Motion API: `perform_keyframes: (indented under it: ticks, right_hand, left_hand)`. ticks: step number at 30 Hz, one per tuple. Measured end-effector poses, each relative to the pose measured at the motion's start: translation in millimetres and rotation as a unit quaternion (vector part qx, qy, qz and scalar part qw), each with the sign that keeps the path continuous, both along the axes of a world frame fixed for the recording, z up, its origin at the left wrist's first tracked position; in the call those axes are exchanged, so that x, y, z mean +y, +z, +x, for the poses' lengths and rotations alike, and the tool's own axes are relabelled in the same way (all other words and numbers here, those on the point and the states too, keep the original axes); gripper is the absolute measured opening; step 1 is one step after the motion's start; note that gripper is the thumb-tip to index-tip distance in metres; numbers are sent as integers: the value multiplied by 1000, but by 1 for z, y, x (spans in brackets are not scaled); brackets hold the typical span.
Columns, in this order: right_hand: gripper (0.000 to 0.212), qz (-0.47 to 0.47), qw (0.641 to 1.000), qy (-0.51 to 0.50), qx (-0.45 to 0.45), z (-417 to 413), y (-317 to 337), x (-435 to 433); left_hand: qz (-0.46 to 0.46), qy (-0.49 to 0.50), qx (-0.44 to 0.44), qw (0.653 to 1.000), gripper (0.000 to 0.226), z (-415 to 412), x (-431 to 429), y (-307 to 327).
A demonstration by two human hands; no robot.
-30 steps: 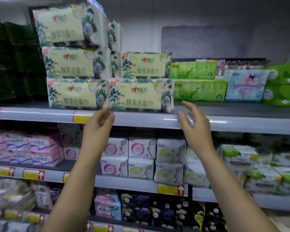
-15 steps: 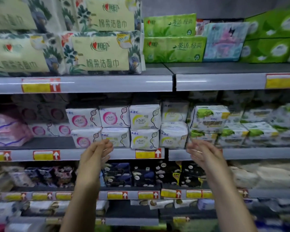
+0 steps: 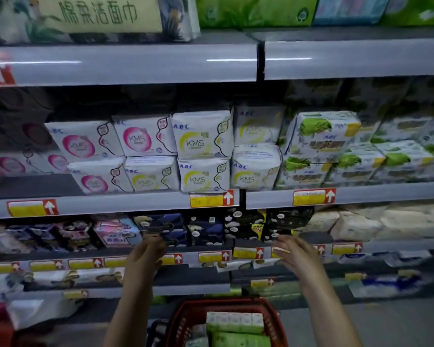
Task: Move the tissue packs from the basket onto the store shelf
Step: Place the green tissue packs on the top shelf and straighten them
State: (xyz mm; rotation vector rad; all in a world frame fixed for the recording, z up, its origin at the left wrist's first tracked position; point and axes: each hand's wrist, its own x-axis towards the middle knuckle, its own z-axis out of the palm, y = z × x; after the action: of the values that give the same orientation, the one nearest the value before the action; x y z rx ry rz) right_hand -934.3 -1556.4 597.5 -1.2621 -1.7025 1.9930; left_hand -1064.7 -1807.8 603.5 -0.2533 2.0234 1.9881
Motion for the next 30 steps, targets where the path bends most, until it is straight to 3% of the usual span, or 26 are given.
perform_keyframes:
  ticks: [7, 12, 19, 25, 30]
  right_hand:
    - [20, -35, 998, -10, -49, 1, -54, -4]
    - [15, -49, 996, -20, -72, 5, -97, -1]
    - [14, -3, 993, 7, -116, 2, -166, -6]
    - [22, 45, 985, 4, -168, 9, -261, -14]
    - [20, 66, 974, 65, -208, 13, -367, -32]
  left_hand:
    - [-35, 1, -116, 993, 19, 0, 1, -61]
    - [-49, 27, -111, 992, 19, -9, 17, -97]
    - [-40, -26, -115, 992, 20, 5, 14, -167]
    - [-72, -51, -152, 984, 16, 20, -21, -267]
    - [-121, -30, -192, 973, 11, 19, -35, -357]
